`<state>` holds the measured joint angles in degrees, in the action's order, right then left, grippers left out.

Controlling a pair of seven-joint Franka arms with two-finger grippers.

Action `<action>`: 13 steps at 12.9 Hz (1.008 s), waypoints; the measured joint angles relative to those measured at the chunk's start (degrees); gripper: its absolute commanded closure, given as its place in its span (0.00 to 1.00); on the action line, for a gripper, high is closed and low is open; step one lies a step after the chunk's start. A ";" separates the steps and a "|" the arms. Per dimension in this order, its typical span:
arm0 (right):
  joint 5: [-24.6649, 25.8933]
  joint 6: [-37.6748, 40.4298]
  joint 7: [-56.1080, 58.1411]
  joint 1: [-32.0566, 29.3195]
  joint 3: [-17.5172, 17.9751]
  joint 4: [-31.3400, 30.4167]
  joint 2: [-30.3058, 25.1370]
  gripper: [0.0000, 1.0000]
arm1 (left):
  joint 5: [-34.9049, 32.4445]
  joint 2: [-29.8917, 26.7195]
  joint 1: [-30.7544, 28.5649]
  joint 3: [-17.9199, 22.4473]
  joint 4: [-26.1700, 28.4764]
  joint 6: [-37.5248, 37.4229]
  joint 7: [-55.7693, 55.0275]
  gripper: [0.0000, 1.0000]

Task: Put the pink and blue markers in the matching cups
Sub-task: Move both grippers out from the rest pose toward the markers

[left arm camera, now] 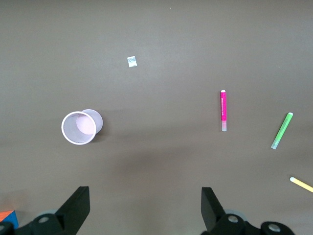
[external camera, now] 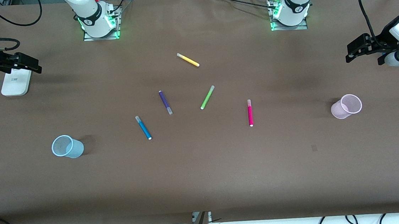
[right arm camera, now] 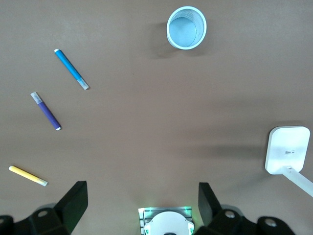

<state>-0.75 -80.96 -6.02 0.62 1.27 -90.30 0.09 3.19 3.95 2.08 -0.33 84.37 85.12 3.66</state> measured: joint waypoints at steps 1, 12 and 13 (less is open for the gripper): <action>-0.01 0.00 0.00 0.00 0.00 0.00 0.00 0.00 | 0.00 0.00 0.01 -0.01 0.00 0.00 0.00 0.00; -0.77 -0.89 -0.01 -0.02 0.04 -0.01 0.82 0.00 | 0.06 2.82 1.11 -0.44 -0.06 0.61 -0.06 0.00; -1.14 -1.40 -0.02 0.00 0.17 -0.01 1.63 0.00 | 0.23 4.40 1.83 -0.54 -0.12 2.09 -0.51 0.00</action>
<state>-1.89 -82.35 -6.04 0.62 1.44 -90.31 1.72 3.42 8.34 3.91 -0.87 84.25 87.20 3.16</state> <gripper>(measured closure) 0.000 0.000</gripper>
